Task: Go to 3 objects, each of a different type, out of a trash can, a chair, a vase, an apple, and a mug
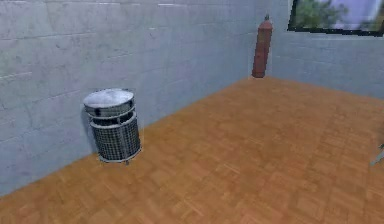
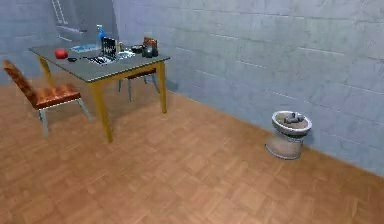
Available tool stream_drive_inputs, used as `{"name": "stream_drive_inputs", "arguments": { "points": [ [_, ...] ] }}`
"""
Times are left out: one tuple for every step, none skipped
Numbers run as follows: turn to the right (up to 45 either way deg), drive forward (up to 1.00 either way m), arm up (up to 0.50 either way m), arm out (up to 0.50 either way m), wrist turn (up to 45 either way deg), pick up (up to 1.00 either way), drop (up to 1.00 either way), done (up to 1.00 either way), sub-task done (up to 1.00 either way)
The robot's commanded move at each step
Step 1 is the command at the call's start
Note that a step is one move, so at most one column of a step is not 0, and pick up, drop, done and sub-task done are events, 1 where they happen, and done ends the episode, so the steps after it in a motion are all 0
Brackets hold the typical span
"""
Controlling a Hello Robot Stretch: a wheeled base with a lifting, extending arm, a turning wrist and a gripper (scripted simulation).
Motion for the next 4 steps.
{"name": "stream_drive_inputs", "arguments": {
  "points": [
    [-42.0, 0.00, 0.00, 0.00, 0.0, 0.00, 0.00, 0.00, 0.00],
    [0.0, 0.90, 0.00, 0.00, 0.0, 0.00, 0.00, 0.00, 0.00],
    [30.0, 0.00, 0.00, 0.00, 0.0, 0.00, 0.00, 0.00, 0.00],
    [0.0, 0.00, 0.00, 0.00, 0.0, 0.00, 0.00, 1.00, 0.00]
  ]
}}
